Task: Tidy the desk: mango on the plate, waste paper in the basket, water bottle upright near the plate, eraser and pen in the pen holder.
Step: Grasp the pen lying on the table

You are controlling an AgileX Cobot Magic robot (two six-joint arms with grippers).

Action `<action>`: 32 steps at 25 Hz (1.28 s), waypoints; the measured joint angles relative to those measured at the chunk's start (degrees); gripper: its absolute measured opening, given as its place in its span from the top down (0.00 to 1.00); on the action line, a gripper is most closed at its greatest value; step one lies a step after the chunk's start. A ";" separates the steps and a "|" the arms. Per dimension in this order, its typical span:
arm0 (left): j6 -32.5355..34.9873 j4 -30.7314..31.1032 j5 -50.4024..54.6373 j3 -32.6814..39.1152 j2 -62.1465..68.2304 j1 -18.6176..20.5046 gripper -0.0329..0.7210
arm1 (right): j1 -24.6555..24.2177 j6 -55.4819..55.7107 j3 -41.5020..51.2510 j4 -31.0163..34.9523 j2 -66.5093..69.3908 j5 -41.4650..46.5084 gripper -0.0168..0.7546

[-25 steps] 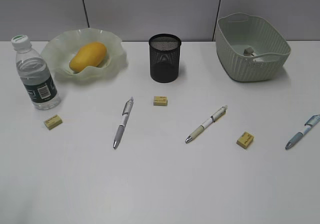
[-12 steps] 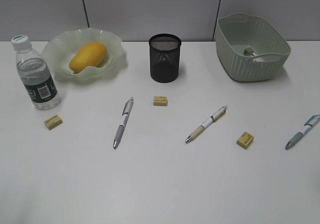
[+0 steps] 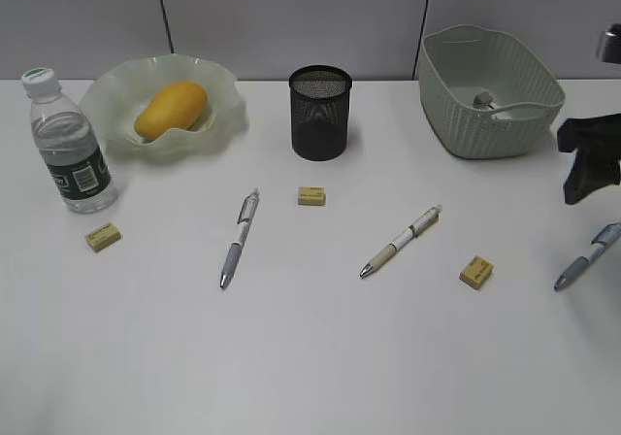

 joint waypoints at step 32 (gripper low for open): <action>0.00 0.00 -0.02 0.00 0.00 0.00 0.46 | -8.59 12.06 -8.61 -2.97 20.32 0.54 0.34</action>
